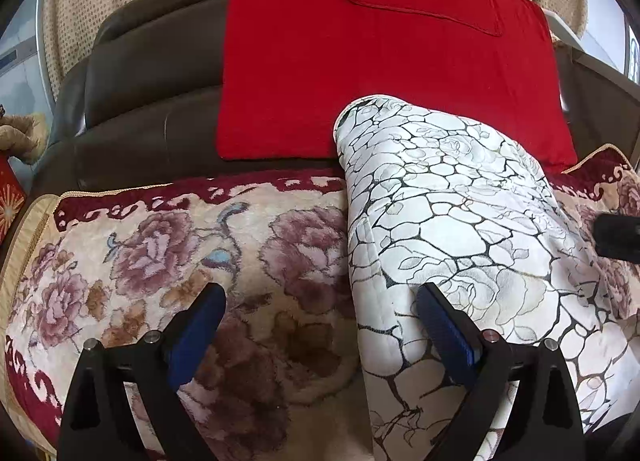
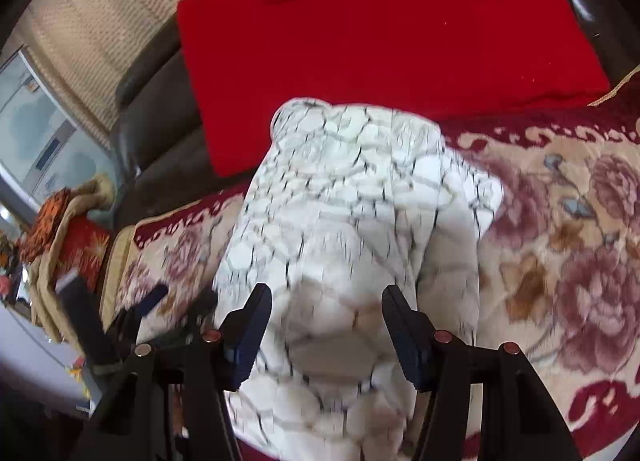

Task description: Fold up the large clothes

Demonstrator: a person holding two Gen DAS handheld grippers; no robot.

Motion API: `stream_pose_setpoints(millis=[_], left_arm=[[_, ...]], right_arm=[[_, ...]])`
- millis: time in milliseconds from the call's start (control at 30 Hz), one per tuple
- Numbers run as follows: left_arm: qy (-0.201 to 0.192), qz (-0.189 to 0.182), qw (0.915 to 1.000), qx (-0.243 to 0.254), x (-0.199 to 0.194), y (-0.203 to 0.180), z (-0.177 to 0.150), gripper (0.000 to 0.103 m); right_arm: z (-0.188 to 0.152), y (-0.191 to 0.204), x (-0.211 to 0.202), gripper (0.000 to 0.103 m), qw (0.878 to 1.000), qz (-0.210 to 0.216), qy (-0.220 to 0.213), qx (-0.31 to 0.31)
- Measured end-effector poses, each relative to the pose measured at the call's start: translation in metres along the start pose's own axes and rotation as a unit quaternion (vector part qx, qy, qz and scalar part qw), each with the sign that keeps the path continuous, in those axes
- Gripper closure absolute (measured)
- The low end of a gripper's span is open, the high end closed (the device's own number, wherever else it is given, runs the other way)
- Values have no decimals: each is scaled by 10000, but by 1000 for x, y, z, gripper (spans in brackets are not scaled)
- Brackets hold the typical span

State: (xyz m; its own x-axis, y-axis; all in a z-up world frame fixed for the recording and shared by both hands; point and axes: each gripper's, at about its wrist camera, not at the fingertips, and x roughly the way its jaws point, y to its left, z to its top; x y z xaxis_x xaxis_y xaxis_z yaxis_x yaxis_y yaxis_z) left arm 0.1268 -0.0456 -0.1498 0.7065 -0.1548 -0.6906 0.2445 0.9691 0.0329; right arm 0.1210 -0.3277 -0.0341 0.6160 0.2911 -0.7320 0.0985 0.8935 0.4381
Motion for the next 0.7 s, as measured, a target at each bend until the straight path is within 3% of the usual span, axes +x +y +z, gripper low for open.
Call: stream_pose_setpoints(millis=[167, 233, 500, 700], left_arm=[[51, -46, 10000, 5, 3, -1, 0, 7], [48, -31, 10000, 33, 3, -2, 0, 7], [57, -40, 10000, -20, 3, 0, 0, 7], [61, -21, 10000, -15, 3, -2, 0, 7]], right_arm=[[2, -12, 54, 41, 9979, -400, 456, 218], [-1, -17, 65, 41, 9979, -393, 429, 296], [-2, -11, 21, 41, 9992, -81, 161, 343], [-33, -1, -12, 41, 9996, 200, 106, 174]])
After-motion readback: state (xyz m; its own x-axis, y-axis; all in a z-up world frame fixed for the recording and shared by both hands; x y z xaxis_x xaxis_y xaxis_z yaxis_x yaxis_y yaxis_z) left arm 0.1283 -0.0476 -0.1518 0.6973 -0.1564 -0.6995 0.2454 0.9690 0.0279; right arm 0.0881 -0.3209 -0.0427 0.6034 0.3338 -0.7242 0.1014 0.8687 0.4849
